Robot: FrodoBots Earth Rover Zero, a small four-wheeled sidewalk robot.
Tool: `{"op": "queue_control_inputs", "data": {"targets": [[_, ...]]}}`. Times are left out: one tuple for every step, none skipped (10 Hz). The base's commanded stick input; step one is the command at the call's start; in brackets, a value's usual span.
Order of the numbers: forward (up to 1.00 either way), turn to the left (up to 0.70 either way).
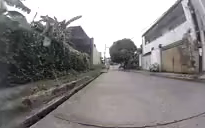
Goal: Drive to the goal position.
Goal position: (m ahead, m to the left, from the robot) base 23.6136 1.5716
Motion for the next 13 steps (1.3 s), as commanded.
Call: {"op": "queue_control_inputs", "data": {"targets": [[1.0,-0.28],[1.0,-0.4],[1.0,-0.4],[1.0,-0.4],[1.0,-0.36],[1.0,-0.17],[1.0,-0.01],[1.0,-0.15],[1.0,-0.39],[1.0,-0.4],[1.0,-0.24],[1.0,-0.07],[1.0,0.0]]}}
